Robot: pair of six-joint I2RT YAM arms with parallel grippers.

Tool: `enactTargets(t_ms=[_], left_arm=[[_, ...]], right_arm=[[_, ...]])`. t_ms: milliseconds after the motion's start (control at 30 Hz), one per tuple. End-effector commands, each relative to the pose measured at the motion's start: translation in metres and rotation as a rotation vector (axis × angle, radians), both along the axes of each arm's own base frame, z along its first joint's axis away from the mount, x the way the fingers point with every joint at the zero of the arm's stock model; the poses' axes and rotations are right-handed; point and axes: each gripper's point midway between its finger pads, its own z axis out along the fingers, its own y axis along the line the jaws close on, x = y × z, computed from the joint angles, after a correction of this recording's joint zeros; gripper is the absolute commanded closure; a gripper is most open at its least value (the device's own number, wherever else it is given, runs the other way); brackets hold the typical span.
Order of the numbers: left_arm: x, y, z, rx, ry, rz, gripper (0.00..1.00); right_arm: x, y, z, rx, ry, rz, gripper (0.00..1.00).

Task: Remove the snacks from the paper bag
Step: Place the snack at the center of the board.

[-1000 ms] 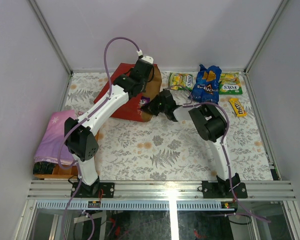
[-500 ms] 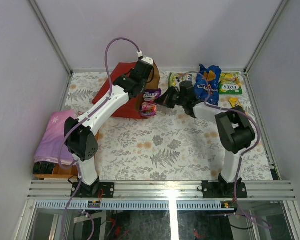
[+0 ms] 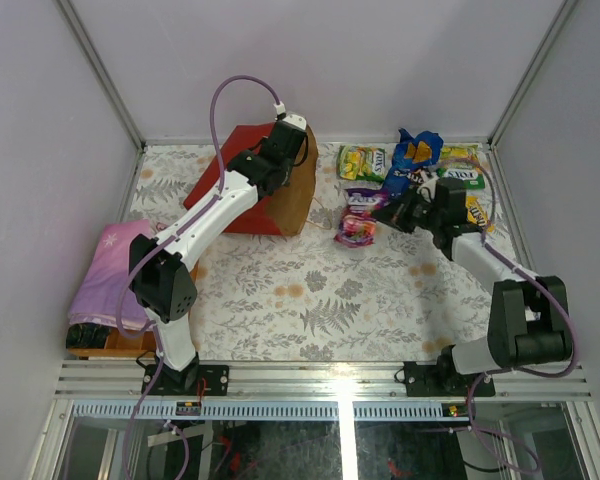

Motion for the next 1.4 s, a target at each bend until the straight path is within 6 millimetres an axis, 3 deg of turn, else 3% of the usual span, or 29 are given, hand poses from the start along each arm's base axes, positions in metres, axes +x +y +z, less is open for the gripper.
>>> enactTargets(t_ms=[0, 267, 533, 800, 1067, 1200, 1233, 1333, 1367], left_arm=[[0.003, -0.001, 0.004, 0.004, -0.027, 0.0, 0.88], [0.003, -0.001, 0.002, 0.005, -0.023, 0.001, 0.88], [0.002, -0.004, 0.002, -0.004, -0.021, -0.01, 0.88], [0.001, -0.007, 0.006, -0.002, -0.029, -0.015, 0.88], [-0.005, -0.013, 0.01, 0.002, -0.038, -0.034, 0.87], [-0.008, -0.022, 0.004, 0.019, -0.028, -0.051, 0.88], [-0.009, -0.025, 0.003, 0.027, -0.031, -0.056, 0.91], [-0.013, -0.033, 0.012, 0.025, -0.059, -0.069, 0.96], [-0.014, -0.034, 0.014, 0.02, -0.067, -0.072, 0.97]], right_arm=[[-0.012, -0.059, -0.015, -0.03, 0.073, -0.203, 1.0], [-0.052, -0.12, -0.038, -0.15, 0.164, -0.599, 1.0], [-0.091, -0.2, -0.056, -0.295, 0.211, -1.068, 1.0], [-0.09, -0.214, -0.084, -0.265, 0.292, -1.2, 1.0], [-0.064, -0.213, -0.102, -0.15, 0.293, -1.27, 0.99], [-0.049, -0.207, -0.103, -0.135, 0.303, -1.236, 0.8], [-0.045, -0.204, -0.101, -0.126, 0.304, -1.222, 0.7], [-0.036, -0.194, -0.094, -0.122, 0.282, -1.149, 0.27], [-0.035, -0.193, -0.092, -0.131, 0.277, -1.131, 0.19]])
